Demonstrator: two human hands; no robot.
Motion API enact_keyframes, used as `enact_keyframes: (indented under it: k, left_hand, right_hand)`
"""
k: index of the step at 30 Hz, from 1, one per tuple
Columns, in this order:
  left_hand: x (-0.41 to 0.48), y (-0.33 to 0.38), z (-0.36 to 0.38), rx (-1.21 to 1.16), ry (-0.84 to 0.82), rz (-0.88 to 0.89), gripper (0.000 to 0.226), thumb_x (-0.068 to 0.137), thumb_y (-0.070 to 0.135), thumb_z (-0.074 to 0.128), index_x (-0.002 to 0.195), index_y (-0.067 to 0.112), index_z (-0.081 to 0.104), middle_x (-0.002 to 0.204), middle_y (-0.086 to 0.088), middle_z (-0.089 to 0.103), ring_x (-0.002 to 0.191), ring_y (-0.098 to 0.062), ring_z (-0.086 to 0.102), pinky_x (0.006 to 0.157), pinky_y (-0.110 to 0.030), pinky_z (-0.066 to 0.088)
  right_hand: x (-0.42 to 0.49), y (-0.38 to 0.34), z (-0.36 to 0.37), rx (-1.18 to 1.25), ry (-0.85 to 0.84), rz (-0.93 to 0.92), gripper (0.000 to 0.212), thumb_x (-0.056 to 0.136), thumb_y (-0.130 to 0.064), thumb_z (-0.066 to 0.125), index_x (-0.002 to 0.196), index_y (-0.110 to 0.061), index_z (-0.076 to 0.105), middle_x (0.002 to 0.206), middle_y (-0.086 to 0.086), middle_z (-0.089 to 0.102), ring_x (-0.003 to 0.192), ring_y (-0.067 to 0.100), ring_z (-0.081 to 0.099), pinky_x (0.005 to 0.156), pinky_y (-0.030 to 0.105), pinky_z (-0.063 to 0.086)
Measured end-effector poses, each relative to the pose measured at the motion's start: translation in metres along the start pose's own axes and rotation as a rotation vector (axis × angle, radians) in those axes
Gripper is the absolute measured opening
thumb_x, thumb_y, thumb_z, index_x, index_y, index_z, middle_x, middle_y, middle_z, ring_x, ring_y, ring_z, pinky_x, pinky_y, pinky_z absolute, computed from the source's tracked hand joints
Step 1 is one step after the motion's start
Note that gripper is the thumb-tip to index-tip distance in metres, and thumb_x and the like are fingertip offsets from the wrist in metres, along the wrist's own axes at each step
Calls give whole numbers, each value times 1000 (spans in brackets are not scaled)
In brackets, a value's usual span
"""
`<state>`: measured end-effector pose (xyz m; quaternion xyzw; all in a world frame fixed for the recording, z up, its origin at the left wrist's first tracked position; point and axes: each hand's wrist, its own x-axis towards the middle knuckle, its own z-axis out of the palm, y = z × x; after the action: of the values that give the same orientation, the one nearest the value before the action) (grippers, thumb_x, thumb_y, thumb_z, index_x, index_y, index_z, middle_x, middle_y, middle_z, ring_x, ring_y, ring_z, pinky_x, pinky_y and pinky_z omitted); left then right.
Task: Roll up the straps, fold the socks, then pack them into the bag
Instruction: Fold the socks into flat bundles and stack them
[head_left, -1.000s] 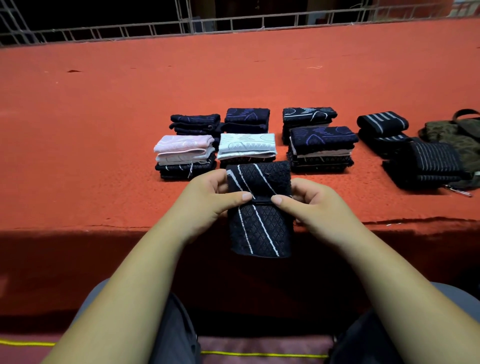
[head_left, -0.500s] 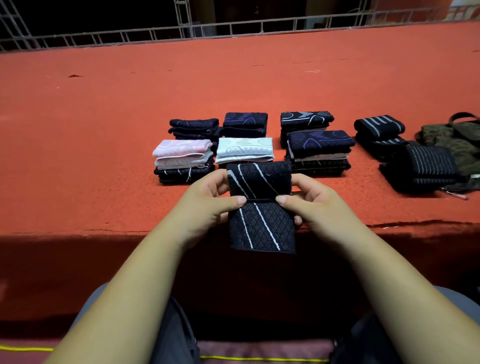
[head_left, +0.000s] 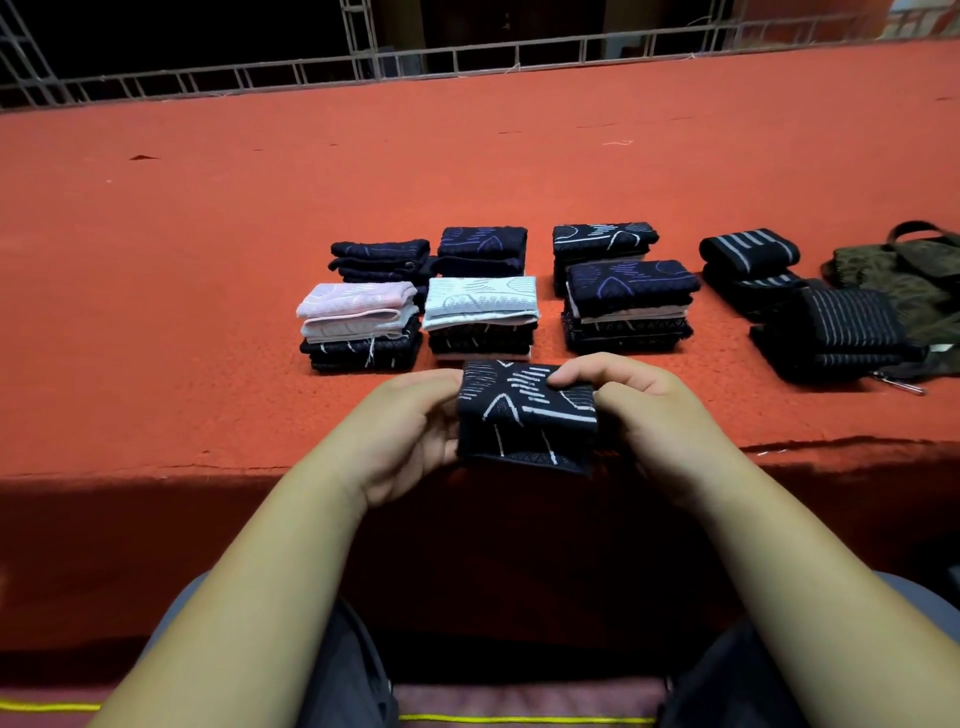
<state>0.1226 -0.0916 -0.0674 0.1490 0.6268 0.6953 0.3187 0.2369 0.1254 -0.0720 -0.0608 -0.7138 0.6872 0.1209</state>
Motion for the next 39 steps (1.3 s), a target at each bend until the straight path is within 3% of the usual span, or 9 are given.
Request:
enact_keyframes:
  k: [4, 7, 11, 15, 20, 26, 30, 36, 39]
  left_hand:
    - [-7, 5, 2, -2, -56, -33, 36, 106, 43, 58, 112, 9, 68, 105, -14, 70, 95, -23, 67, 74, -24, 54]
    - [-7, 1, -2, 77, -98, 31, 29, 101, 16, 70, 126, 1, 69, 122, -17, 76, 119, -35, 72, 102, -39, 55]
    - [-6, -1, -5, 31, -93, 151, 45, 94, 8, 72, 137, -2, 63, 137, -23, 68, 135, -48, 58, 114, -54, 45]
    - [-7, 3, -9, 48, -18, 222, 38, 96, 1, 72, 132, -4, 64, 130, -24, 72, 126, -44, 66, 112, -55, 48]
    - [-8, 6, -6, 289, 210, 320, 20, 92, 12, 81, 109, 6, 73, 94, -8, 82, 77, -12, 75, 60, -17, 51]
    - [-15, 10, -4, 274, 115, 203, 17, 97, 12, 75, 111, 5, 70, 88, 3, 80, 81, -10, 75, 72, -25, 61]
    - [-16, 14, -11, 294, 91, 250, 29, 93, 3, 76, 121, 6, 68, 103, -6, 80, 90, -21, 72, 75, -40, 59]
    - [-3, 19, -22, 182, 435, 439, 39, 89, 6, 84, 100, 16, 48, 103, -13, 76, 81, -23, 75, 59, -33, 58]
    - [0, 23, -27, 259, 541, 583, 33, 92, 7, 80, 89, 19, 50, 88, 9, 73, 80, -12, 70, 67, -31, 57]
  right_hand:
    - [-1, -3, 2, 138, -68, -12, 37, 83, 0, 43, 93, -8, 78, 83, 8, 76, 73, 22, 61, 67, 30, 45]
    - [1, 3, -1, 83, -112, -67, 33, 86, -19, 55, 108, -19, 79, 112, 26, 72, 94, 33, 57, 84, 49, 42]
    - [1, 0, -2, -59, -152, -106, 48, 95, -29, 65, 141, -41, 62, 116, 8, 74, 84, 19, 58, 77, 35, 51]
    - [4, 7, 2, -175, -143, -76, 22, 103, -20, 68, 125, -22, 72, 90, -4, 73, 73, 6, 57, 68, 27, 46]
    - [5, 9, 11, -157, -20, -105, 15, 101, -10, 70, 115, -16, 73, 80, -9, 73, 68, -1, 60, 64, 15, 45]
    - [5, 12, 17, -125, 65, -128, 16, 100, -15, 74, 115, -17, 69, 84, -4, 75, 65, -1, 59, 63, 18, 44]
    - [7, 15, 23, -125, 104, -125, 24, 95, -26, 80, 108, -23, 60, 81, -1, 73, 62, 11, 55, 65, 40, 44]
    - [20, 1, 48, -118, 242, -247, 30, 89, -25, 81, 98, -32, 53, 91, -12, 66, 73, 15, 59, 73, 55, 56]
    - [34, -9, 65, -190, 281, -293, 17, 94, -20, 77, 95, -27, 62, 88, -10, 68, 77, 11, 63, 78, 43, 56]
